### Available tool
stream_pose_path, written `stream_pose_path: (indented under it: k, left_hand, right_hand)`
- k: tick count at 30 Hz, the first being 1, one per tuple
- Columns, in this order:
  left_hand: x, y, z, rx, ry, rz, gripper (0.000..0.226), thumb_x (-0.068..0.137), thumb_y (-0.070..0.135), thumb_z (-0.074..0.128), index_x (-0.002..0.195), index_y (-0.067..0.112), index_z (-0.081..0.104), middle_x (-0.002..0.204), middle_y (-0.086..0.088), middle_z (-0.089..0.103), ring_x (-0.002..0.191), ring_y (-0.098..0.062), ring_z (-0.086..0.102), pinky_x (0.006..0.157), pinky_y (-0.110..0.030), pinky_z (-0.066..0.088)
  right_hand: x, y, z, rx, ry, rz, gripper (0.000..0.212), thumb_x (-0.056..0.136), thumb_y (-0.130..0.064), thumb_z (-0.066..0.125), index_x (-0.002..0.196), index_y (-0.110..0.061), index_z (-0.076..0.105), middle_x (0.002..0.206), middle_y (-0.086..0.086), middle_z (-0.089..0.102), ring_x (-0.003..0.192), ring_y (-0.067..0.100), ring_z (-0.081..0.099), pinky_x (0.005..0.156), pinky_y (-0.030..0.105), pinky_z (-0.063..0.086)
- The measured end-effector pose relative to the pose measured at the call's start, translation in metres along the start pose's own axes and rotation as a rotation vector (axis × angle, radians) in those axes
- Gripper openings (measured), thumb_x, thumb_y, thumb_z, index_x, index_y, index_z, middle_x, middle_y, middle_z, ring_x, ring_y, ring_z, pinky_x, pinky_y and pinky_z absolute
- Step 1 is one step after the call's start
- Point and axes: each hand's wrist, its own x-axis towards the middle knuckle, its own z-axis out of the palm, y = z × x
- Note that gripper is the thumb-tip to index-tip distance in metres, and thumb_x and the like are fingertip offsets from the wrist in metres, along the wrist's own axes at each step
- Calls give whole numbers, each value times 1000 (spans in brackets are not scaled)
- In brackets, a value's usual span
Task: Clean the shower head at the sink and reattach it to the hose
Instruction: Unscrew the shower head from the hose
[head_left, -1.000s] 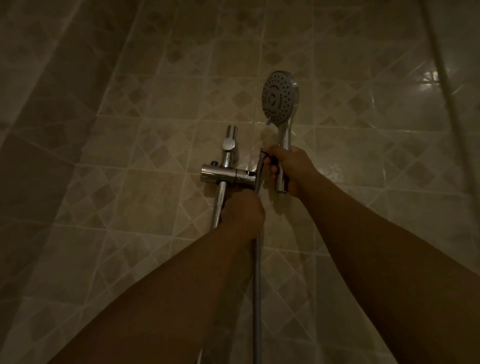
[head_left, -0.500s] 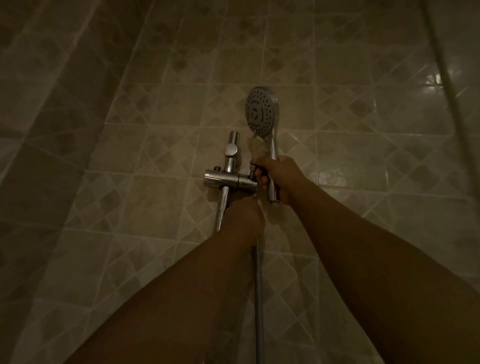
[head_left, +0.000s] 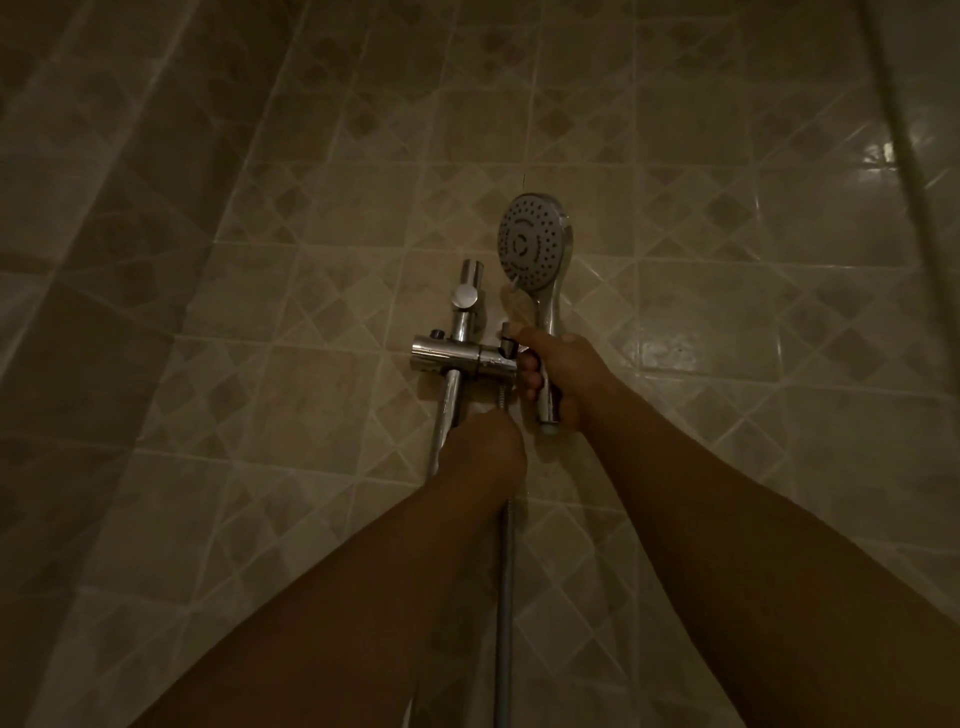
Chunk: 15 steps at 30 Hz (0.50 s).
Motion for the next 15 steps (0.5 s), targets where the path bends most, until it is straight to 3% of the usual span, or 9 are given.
stream_pose_path:
  k: [4, 11, 15]
  left_hand:
    - [-8, 2, 0, 40, 52, -8, 25, 100, 8, 46, 117, 1, 62, 128, -18, 61, 117, -33, 60, 96, -40, 50]
    - [-25, -6, 11, -4, 77, -68, 21, 100, 18, 50, 108, 8, 66, 115, -13, 66, 105, -30, 65, 76, -33, 45]
    - [-44, -17, 26, -155, 38, -108, 21, 98, 30, 52, 89, 12, 61, 102, -14, 67, 97, -32, 65, 74, -33, 47]
  right_hand:
    - [-11, 8, -6, 63, -11, -16, 25, 88, -28, 71, 82, -10, 55, 51, 0, 47, 39, 11, 40, 39, 23, 37]
    - [-45, 23, -15, 236, -37, 114, 27, 87, -26, 70, 107, -12, 61, 52, -3, 47, 39, 8, 41, 39, 21, 38]
    - [-69, 42, -15, 303, -41, 182, 20, 88, -21, 65, 103, -8, 67, 51, -3, 43, 39, 8, 38, 39, 21, 37]
